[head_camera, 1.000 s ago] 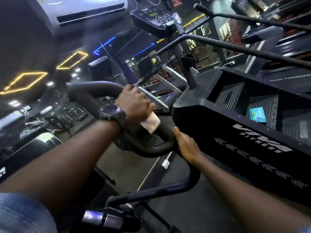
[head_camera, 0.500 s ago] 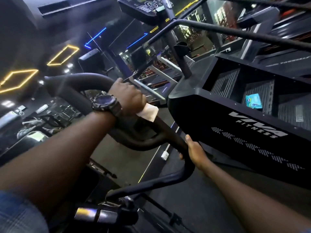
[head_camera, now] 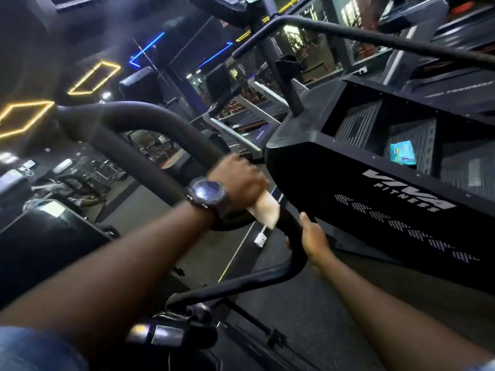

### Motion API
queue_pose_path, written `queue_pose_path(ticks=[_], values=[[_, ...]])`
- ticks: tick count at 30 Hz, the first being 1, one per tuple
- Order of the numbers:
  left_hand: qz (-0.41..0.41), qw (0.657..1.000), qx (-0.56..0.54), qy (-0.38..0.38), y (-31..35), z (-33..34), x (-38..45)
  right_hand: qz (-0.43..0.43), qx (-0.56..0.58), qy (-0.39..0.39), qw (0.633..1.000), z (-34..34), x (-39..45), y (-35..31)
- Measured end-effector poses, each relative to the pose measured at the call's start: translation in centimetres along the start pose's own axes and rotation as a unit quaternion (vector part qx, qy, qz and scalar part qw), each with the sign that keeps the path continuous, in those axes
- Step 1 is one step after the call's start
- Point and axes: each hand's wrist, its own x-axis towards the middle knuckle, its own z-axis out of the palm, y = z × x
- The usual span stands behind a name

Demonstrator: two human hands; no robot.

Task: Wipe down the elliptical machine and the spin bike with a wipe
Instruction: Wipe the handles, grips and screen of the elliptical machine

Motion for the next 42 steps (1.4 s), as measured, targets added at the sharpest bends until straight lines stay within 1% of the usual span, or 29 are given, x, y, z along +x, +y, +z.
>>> queue_pose_path(ticks=[4, 6, 8, 10, 11, 13, 17, 21, 24, 26, 28, 30, 32, 34, 37, 39, 40, 42], values=[[-0.091, 0.994, 0.051, 0.038, -9.8, -3.6, -3.2, 0.0, 0.007, -0.022, 1.0, -0.4, -0.4, 0.1], [-0.141, 0.988, 0.056, 0.024, -13.3, -4.8, -5.2, -0.016, 0.021, -0.024, 0.999, -0.2, -0.7, 0.1], [-0.21, 0.977, 0.031, -0.009, -16.2, -5.8, -7.2, -0.028, 0.034, -0.016, 0.999, 0.0, -0.9, 0.0], [-0.254, 0.967, 0.016, -0.017, -17.3, -6.2, -8.6, -0.037, 0.047, -0.011, 0.998, 0.1, -1.1, -0.1], [-0.256, 0.966, 0.026, -0.005, -17.1, -6.0, -9.1, -0.039, 0.049, -0.01, 0.998, 0.1, -1.1, 0.0], [-0.235, 0.971, 0.048, 0.013, -16.1, -5.4, -10.0, -0.044, 0.049, -0.009, 0.998, 0.1, -1.2, 0.0], [-0.15, 0.986, 0.076, -0.003, -15.1, -4.7, -12.4, -0.054, 0.041, -0.017, 0.998, -0.1, -1.4, -0.3], [-0.103, 0.993, 0.051, -0.022, -14.9, -5.5, -14.6, -0.052, 0.039, -0.004, 0.998, -0.1, -1.4, -0.3], [-0.073, 0.996, 0.046, -0.021, -14.7, -6.3, -15.6, -0.064, 0.026, -0.005, 0.998, -0.2, -1.3, -0.2], [-0.074, 0.996, 0.049, -0.011, -13.9, -6.1, -15.6, -0.065, 0.02, -0.006, 0.998, -0.2, -1.3, 0.0], [-0.094, 0.994, 0.055, -0.004, -12.7, -5.6, -15.0, -0.063, 0.02, -0.006, 0.998, -0.3, -1.3, 0.0], [-0.101, 0.994, 0.039, -0.013, -11.5, -5.4, -13.8, -0.053, 0.022, -0.004, 0.998, -0.3, -1.1, 0.1], [-0.089, 0.996, 0.018, -0.026, -9.6, -5.3, -12.2, -0.044, 0.022, -0.001, 0.999, -0.4, -1.2, 0.1], [-0.074, 0.996, -0.021, -0.047, -6.7, -4.6, -10.6, -0.037, 0.016, 0.008, 0.999, -0.3, -1.3, 0.2], [-0.071, 0.994, -0.038, -0.072, 0.9, -2.5, -8.7, -0.015, -0.004, 0.002, 1.0, -0.1, -1.6, -0.5], [-0.106, 0.991, -0.041, -0.065, 4.5, -1.5, -7.5, -0.033, -0.054, -0.001, 0.998, 0.3, -2.2, -1.9], [-0.123, 0.99, -0.037, -0.064, 5.4, -1.2, -7.0, -0.059, -0.099, 0.001, 0.993, 0.6, -2.5, -2.9], [-0.128, 0.991, -0.027, -0.04, 5.0, -1.1, -7.2, -0.126, -0.218, 0.011, 0.968, 1.8, -3.9, -6.1]])
